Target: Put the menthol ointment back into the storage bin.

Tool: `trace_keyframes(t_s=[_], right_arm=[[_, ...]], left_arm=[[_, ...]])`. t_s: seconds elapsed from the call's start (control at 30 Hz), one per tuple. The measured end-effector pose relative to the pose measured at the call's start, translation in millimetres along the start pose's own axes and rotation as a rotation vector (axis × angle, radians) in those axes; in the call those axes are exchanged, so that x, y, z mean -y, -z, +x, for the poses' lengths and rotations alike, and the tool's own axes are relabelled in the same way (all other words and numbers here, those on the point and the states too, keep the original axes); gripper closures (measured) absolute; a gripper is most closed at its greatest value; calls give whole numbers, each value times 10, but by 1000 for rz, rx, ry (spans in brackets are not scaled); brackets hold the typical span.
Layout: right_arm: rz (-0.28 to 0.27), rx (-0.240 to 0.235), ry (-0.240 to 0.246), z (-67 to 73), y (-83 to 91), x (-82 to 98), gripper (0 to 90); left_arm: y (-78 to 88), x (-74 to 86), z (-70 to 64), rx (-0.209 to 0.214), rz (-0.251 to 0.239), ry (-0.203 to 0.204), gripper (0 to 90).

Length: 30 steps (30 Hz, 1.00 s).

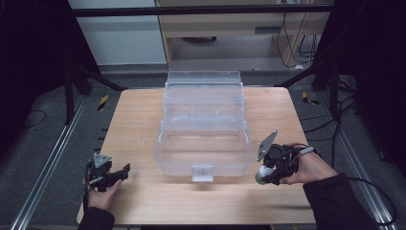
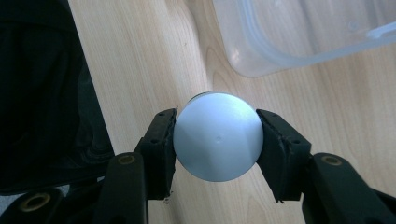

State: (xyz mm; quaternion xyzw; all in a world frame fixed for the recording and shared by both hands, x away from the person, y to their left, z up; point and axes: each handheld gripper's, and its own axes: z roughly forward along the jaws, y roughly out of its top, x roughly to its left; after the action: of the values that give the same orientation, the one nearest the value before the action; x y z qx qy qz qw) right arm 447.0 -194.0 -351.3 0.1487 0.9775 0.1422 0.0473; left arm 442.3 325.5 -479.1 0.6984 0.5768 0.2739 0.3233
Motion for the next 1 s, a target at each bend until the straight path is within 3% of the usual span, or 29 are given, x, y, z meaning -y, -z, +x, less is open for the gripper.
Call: trace_keyframes(t_s=[0.57, 1.0], right_arm=[[-33, 25, -4, -206, 308, -278, 504], [-35, 31, -4, -407, 318, -535, 504]], left_arm=[[-8, 2, 0, -1, 2, 5, 270], [-9, -3, 2, -2, -1, 1, 275]])
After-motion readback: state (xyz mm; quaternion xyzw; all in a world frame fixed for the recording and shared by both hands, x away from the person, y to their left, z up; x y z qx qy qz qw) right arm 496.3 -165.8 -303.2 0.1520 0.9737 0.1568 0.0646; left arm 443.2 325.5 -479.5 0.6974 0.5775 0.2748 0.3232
